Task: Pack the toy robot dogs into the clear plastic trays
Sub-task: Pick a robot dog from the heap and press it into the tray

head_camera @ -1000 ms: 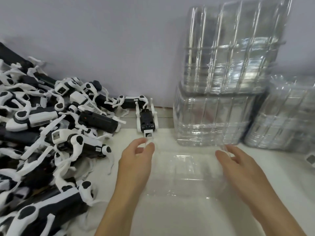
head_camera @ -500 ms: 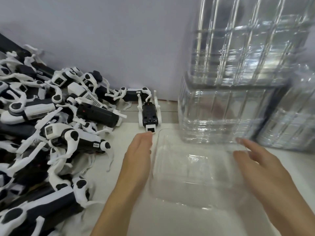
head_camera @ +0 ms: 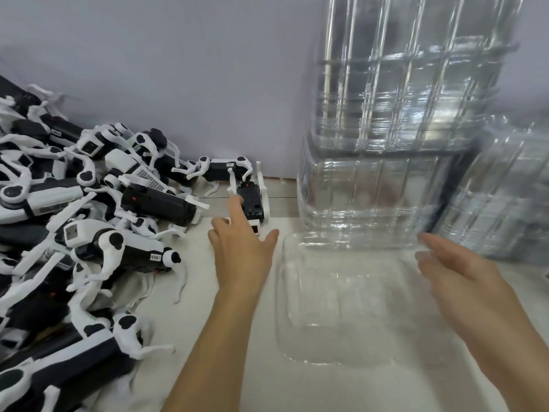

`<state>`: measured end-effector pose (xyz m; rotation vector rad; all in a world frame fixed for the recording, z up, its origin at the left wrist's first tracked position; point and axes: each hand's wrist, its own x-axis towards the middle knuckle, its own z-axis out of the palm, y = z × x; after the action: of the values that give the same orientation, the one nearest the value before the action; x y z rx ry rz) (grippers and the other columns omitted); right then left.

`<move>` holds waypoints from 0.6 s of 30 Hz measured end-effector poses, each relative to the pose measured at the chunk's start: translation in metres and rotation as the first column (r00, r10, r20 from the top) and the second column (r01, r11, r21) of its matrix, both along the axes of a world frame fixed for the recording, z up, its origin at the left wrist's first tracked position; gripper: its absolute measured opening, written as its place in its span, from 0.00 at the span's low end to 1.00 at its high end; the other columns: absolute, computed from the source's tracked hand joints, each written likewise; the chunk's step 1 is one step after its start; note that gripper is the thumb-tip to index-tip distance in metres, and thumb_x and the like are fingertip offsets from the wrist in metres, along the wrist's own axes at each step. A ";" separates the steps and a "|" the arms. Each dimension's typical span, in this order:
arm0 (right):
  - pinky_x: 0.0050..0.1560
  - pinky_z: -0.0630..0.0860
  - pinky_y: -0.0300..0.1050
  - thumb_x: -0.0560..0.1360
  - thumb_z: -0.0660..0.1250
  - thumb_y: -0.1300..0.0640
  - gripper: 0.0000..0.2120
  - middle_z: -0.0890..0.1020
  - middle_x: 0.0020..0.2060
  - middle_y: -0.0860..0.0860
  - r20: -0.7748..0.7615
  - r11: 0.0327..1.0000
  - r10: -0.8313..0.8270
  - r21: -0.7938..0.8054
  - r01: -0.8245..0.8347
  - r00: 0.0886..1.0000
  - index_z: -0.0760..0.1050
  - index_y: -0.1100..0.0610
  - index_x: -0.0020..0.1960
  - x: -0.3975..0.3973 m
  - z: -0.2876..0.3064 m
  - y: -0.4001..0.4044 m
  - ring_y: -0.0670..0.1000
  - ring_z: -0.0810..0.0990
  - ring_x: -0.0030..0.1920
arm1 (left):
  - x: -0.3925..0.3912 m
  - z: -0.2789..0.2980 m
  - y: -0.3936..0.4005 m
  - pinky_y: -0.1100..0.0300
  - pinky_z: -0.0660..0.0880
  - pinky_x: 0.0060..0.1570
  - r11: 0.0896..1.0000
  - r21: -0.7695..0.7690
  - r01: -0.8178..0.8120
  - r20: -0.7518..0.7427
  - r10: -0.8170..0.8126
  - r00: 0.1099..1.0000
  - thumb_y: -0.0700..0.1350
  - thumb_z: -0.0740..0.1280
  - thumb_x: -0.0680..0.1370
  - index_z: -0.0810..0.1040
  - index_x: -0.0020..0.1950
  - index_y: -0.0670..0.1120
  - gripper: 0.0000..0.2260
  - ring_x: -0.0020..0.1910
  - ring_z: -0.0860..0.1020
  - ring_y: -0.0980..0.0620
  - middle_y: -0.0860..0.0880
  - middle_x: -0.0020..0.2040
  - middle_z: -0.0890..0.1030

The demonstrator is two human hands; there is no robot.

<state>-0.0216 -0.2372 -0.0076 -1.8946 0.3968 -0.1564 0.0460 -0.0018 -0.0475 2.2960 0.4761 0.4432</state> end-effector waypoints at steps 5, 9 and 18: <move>0.44 0.69 0.40 0.80 0.64 0.54 0.17 0.76 0.51 0.34 0.011 0.997 0.022 0.073 -0.023 1.000 0.74 0.34 0.63 0.001 -0.004 0.006 0.34 0.74 0.48 | 0.024 0.007 0.011 0.51 0.67 0.47 0.991 0.132 0.036 -0.038 -0.031 0.999 0.49 0.71 0.78 0.67 0.67 0.53 0.21 0.57 0.71 0.40 0.44 0.54 0.69; 0.40 0.69 0.37 0.80 0.64 0.54 0.17 0.76 0.49 0.33 0.032 0.994 0.044 0.098 -0.047 0.999 0.76 0.35 0.63 0.001 -0.007 0.009 0.32 0.77 0.44 | 0.028 0.009 0.014 0.53 0.68 0.46 0.995 0.078 0.065 -0.004 -0.065 0.998 0.47 0.70 0.78 0.69 0.65 0.50 0.17 0.51 0.75 0.40 0.44 0.52 0.74; 0.49 0.69 0.39 0.82 0.61 0.54 0.17 0.74 0.50 0.32 0.053 0.994 0.096 0.048 -0.099 0.994 0.72 0.35 0.65 0.002 -0.006 0.014 0.33 0.74 0.48 | -0.006 0.070 0.018 0.46 0.78 0.58 0.907 -0.419 -0.037 0.198 0.131 0.971 0.57 0.67 0.78 0.72 0.51 0.55 0.09 0.50 0.83 0.44 0.55 0.48 0.79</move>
<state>-0.0199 -0.2228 -0.0139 -1.8525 0.2707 -0.1283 0.0404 0.0160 0.0227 1.7981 0.5043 0.5751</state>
